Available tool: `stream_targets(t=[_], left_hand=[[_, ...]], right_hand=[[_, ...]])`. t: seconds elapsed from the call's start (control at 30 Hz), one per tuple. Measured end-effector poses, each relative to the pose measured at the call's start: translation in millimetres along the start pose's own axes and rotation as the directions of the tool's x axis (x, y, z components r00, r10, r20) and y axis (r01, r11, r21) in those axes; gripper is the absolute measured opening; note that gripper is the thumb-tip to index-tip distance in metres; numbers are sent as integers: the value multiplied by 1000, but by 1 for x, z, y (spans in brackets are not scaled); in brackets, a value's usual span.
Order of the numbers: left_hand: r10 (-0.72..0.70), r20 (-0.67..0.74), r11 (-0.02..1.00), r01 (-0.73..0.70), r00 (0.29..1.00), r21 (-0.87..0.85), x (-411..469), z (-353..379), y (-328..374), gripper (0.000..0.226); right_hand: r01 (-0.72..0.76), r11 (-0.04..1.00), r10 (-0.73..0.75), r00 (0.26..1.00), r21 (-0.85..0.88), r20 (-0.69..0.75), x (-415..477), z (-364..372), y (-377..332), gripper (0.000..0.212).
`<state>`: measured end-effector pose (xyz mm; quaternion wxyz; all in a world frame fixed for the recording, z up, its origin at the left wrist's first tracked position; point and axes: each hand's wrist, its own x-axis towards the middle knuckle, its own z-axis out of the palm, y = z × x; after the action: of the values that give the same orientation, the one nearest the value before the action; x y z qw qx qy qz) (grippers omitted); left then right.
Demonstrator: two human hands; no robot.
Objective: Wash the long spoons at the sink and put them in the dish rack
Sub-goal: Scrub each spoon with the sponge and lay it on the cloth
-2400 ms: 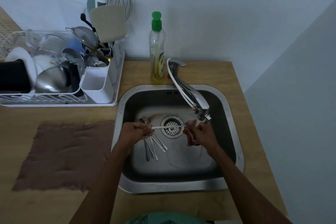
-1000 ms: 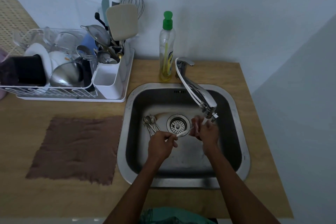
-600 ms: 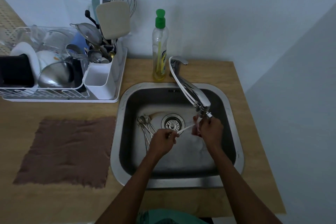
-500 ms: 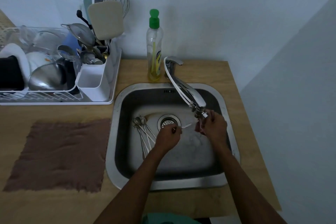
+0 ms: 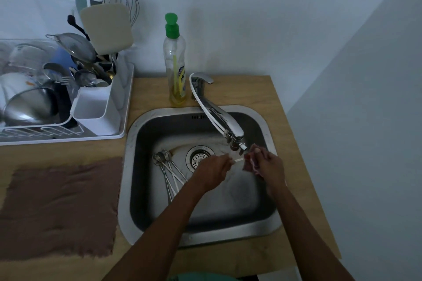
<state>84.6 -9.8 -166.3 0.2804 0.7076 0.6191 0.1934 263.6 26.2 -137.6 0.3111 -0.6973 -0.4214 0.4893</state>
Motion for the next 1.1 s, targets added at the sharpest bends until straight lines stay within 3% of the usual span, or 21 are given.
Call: stream_targets(t=[0.13,0.23,0.37,0.43,0.6,0.83,1.0,1.1], left_hand=[[-142,32,982,144,989,-118,-37,-3,-16,20],[-210,104,932,231,972,-278,-58,-11,-8,20],[-395,344,680,523,852,-514,-74,-22,1,25],[-451,338,649,563,826,-512,-76,-23,1,27],[-433,234,741,492,870,-457,-79,-15,3,30],[-402,120,815,415,908,-404,-84,-6,8,31],[-418,147,811,441,896,-383,-85,-8,2,31],[-431,173,749,458,886,-478,-89,-7,8,32]], right_hand=[[-97,989,92,995,112,50,-12,46,4,23],[-114,991,110,992,76,56,-14,73,10,30],[-171,983,156,970,70,186,-13,80,13,31],[-123,992,111,948,22,299,-11,74,12,27],[-120,993,102,910,19,401,-11,61,7,24],[-90,992,63,961,89,269,-15,70,8,27],[-79,996,61,944,43,324,-13,62,3,17],[-41,999,34,943,14,332,-6,56,3,16]])
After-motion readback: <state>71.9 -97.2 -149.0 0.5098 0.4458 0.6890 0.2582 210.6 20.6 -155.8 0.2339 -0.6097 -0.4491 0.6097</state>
